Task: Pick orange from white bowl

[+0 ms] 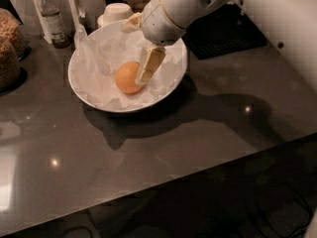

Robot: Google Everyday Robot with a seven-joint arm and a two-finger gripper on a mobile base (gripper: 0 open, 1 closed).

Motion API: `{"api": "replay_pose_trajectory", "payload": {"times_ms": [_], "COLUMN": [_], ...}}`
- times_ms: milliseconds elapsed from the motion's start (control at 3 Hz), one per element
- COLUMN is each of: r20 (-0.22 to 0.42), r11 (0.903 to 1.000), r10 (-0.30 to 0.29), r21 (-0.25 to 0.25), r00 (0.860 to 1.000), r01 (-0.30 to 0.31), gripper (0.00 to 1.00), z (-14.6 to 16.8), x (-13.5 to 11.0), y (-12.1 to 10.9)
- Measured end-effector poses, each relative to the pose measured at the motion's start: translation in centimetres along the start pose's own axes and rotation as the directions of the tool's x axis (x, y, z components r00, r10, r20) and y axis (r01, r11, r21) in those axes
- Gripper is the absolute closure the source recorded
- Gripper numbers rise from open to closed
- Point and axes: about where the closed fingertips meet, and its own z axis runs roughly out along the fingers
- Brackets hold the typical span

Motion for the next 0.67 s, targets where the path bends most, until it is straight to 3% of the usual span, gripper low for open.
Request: {"api": "replay_pose_trajectory", "payload": {"times_ms": [333,667], "r20": [-0.020,-0.012], "r11": [0.9950,0.9768], "r10": [0.092,0.203], "r21": [-0.038,-0.066], "r00": [0.996,0.979], "r01": [-0.093,-0.204], "gripper": [0.13,0.15], "z": [2.8,5.5], "x": [3.1,6.0], "y": [-0.7,0.1]}}
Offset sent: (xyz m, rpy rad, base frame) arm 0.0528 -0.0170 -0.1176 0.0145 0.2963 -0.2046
